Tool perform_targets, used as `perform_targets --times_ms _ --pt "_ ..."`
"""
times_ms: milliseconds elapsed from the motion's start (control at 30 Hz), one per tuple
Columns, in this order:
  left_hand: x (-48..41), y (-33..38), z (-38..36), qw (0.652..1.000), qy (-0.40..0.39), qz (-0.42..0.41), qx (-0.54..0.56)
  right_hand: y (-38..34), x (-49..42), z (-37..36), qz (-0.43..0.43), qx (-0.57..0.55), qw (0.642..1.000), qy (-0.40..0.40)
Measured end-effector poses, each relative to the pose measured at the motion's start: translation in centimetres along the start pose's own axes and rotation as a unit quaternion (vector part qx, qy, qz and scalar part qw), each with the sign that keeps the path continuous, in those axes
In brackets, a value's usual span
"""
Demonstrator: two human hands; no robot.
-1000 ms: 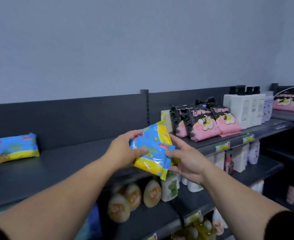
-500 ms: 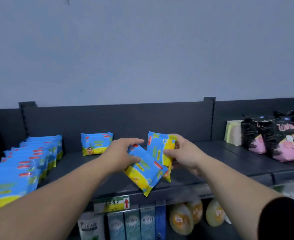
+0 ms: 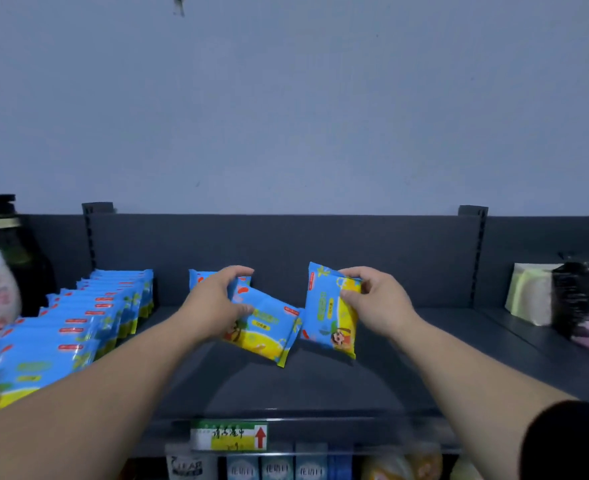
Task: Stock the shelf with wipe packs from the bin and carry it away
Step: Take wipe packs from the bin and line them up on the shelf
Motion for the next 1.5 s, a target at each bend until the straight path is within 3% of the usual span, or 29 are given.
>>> perform_targets --times_ms 167,333,467,667,767,933,1100,1300,1500 --pt "-0.5 -1.6 0.2 0.996 0.07 0.044 -0.026 1.1 -1.7 -0.5 -0.049 -0.191 0.98 -0.03" --pt "-0.6 -3.3 0.4 0.991 0.114 0.07 -0.028 1.4 -1.7 -2.9 -0.092 -0.273 0.944 -0.159" --pt "-1.4 -4.3 1.2 0.986 0.126 0.094 -0.057 0.5 -1.8 -5.6 -0.115 -0.288 0.928 -0.207" --pt "-4.6 -6.4 3.1 0.983 0.109 0.121 -0.088 -1.6 -3.0 -10.9 -0.138 -0.227 0.943 -0.201" --pt "-6.8 -7.9 4.1 0.984 0.092 0.12 -0.09 -2.1 -4.4 -13.1 -0.112 -0.072 0.976 -0.174" --pt "-10.2 -9.9 4.9 0.988 0.09 0.108 -0.068 -4.4 -6.3 -15.7 -0.088 0.085 0.977 -0.172" --pt "-11.6 -11.3 4.4 0.987 0.119 0.11 -0.022 -6.0 -7.5 -18.2 -0.079 0.125 0.977 -0.155" --pt "-11.6 -12.8 3.1 0.992 0.061 0.104 -0.027 -7.2 -8.1 -20.3 -0.069 0.104 0.98 -0.153" --pt "-12.4 -13.0 3.9 0.996 0.055 0.065 -0.037 -7.4 -8.4 -21.7 -0.077 0.077 0.98 -0.167"
Point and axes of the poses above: each hand's wrist, its own x-axis away from the middle knuckle, its own z-axis out of the back of the hand, y = z × x, the point moved 4 cm from there along -x, towards the middle knuckle, and after that the axes turned 15 degrees about x, right-handed, at the moved point
